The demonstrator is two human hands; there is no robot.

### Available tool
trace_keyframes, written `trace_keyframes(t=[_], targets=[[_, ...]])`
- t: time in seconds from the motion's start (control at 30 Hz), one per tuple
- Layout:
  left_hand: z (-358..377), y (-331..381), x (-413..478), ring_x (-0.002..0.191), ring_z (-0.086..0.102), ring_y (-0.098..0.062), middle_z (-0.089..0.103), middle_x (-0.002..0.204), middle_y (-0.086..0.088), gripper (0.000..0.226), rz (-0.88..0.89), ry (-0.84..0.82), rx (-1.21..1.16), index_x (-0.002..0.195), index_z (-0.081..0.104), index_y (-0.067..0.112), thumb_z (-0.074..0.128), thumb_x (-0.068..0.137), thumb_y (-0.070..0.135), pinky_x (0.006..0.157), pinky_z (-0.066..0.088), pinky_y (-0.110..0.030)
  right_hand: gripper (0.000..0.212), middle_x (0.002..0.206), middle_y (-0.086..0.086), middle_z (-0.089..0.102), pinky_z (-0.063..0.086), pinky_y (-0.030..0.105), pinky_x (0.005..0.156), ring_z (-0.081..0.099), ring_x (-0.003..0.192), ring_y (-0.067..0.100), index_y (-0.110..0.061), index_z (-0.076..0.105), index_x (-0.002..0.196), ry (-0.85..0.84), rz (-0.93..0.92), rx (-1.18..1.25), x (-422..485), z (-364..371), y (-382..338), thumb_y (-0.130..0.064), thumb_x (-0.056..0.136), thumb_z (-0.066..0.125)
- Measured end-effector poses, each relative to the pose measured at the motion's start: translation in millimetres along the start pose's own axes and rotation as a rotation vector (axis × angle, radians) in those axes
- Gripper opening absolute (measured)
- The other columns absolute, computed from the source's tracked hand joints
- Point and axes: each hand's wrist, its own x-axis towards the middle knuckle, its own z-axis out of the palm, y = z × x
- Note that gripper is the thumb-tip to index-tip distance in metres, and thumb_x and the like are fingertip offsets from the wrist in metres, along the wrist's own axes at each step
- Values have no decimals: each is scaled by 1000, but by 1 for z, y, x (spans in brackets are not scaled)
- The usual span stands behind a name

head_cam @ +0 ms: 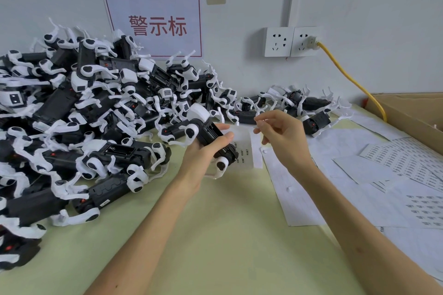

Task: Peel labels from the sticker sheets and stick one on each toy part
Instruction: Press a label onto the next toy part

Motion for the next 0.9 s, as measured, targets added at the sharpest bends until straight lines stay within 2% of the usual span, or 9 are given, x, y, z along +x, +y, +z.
trace_keyframes(t=[0.1,0.2,0.33,0.43,0.5,0.57,0.67,0.73,0.9], targets=[[-1,1,0,76,67,7,74,86,21,15,41,109,-26,99,74,39,77,85,37,60,51,-19,17,79,-2,76,55,36,64,61,56,11,-23,72,94,1,10,14,1,-1,0,-7,95,66],[-2,2,0,76,66,8,73,84,20,8,113,254,-68,96,73,33,72,93,26,66,49,-28,20,82,-5,75,55,39,63,63,58,12,-27,72,93,-3,30,23,1,-2,1,-8,91,72],[-5,3,-1,78,66,6,72,84,19,12,192,364,-111,101,73,29,74,89,30,74,49,-30,23,81,-10,73,58,39,66,66,64,12,-29,73,94,-18,57,43,2,-2,1,-6,88,76],[-4,5,-3,76,66,7,72,81,21,7,228,385,-166,86,76,41,73,82,36,71,51,-24,31,83,-9,75,55,27,62,66,63,11,-32,73,98,-25,52,59,1,-2,-1,-2,88,74],[-4,8,-3,87,70,3,76,90,20,10,260,385,-221,86,78,40,73,81,33,69,52,-16,39,89,-8,77,52,23,61,67,63,12,-33,73,105,-44,46,68,0,-3,-2,2,90,66],[-7,12,-2,103,72,-12,78,102,9,13,234,320,-240,91,79,32,73,80,36,66,53,-18,45,95,-7,78,51,23,63,67,65,15,-32,71,113,-76,45,100,-1,-3,-4,5,93,57],[-6,16,-4,103,73,-25,77,115,-3,16,144,98,-279,84,74,32,76,72,43,73,56,-25,51,101,-6,78,51,22,65,69,69,17,-35,68,118,-135,23,126,-3,-1,-7,7,94,53],[-4,15,-5,99,74,-31,75,122,-6,13,87,-3,-298,84,74,31,79,73,35,79,58,-30,53,103,-7,78,50,21,64,70,69,17,-36,68,120,-168,1,125,-5,2,-9,8,94,53],[0,12,-8,91,76,-30,74,125,-1,20,58,-116,-285,99,64,16,69,82,26,74,59,-28,52,104,-8,78,50,20,65,70,68,18,-31,66,124,-184,-7,125,-7,5,-10,9,94,53]])
